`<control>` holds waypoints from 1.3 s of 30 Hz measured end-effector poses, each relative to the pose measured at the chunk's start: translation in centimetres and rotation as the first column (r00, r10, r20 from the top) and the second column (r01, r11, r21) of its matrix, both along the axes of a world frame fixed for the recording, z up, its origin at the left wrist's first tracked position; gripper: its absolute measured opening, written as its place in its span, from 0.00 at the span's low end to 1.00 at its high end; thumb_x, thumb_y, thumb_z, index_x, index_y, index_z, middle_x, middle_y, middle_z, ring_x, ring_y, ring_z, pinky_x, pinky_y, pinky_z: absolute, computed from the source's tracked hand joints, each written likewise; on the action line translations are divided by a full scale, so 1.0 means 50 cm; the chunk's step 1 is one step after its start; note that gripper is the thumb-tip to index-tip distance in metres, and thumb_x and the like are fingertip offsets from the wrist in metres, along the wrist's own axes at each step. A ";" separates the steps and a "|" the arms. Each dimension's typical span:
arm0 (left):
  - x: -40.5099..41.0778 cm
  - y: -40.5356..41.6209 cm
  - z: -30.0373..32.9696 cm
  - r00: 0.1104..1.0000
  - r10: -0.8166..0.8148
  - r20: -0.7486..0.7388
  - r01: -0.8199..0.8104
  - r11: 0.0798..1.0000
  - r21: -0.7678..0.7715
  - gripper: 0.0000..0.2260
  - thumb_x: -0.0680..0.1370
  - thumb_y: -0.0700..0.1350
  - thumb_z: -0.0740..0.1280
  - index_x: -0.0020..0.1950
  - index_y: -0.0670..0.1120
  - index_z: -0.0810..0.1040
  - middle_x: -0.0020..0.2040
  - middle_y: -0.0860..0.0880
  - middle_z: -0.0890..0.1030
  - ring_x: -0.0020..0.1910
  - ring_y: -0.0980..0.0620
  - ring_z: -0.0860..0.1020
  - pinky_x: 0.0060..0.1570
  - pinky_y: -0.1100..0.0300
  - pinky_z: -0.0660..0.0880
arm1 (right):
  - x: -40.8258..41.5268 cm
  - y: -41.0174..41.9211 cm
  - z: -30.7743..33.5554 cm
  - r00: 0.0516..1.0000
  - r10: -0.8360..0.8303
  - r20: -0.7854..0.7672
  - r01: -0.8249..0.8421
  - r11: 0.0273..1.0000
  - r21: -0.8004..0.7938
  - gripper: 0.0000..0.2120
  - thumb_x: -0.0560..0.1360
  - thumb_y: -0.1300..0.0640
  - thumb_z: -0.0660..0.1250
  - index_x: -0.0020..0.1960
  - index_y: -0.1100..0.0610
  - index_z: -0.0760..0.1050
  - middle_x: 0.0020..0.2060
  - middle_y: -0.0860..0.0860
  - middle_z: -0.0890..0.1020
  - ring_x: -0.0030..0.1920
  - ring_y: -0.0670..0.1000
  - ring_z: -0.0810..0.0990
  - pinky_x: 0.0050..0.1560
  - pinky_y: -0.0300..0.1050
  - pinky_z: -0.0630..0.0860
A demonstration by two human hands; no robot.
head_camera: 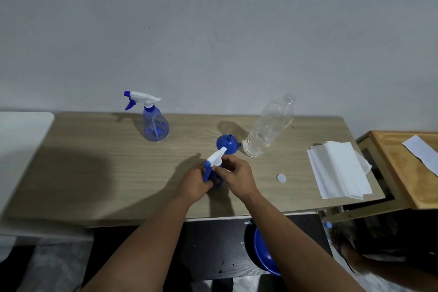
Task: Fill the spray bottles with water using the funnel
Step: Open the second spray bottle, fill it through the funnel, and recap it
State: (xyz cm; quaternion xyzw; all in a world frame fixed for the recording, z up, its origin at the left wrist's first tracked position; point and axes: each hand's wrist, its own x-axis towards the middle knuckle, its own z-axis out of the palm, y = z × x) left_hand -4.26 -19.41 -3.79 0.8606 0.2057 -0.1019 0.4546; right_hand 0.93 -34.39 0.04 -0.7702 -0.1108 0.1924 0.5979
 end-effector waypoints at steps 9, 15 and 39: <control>0.005 0.009 -0.018 0.999 -0.001 0.035 0.002 0.999 -0.034 0.08 0.73 0.43 0.75 0.51 0.43 0.83 0.41 0.44 0.85 0.43 0.44 0.83 0.45 0.52 0.78 | -0.008 0.011 -0.012 0.992 -0.124 -0.019 0.124 0.992 -0.028 0.17 0.68 0.61 0.82 0.51 0.56 0.77 0.46 0.51 0.88 0.49 0.50 0.88 0.55 0.56 0.85; 0.003 0.008 -0.018 0.998 0.021 0.051 -0.019 0.999 -0.048 0.06 0.75 0.42 0.72 0.52 0.44 0.82 0.40 0.48 0.83 0.43 0.44 0.82 0.41 0.56 0.75 | -0.021 -0.001 -0.021 0.992 -0.123 -0.022 0.124 0.991 0.049 0.15 0.69 0.66 0.81 0.50 0.55 0.80 0.46 0.53 0.87 0.50 0.50 0.87 0.52 0.47 0.82; 0.009 0.023 -0.040 1.000 -0.015 0.018 0.017 0.995 -0.101 0.09 0.70 0.47 0.75 0.50 0.52 0.83 0.42 0.52 0.86 0.43 0.51 0.84 0.48 0.50 0.81 | -0.015 0.009 -0.020 0.994 -0.095 0.051 0.096 0.995 -0.020 0.12 0.73 0.66 0.77 0.53 0.57 0.79 0.48 0.49 0.87 0.51 0.47 0.87 0.52 0.41 0.82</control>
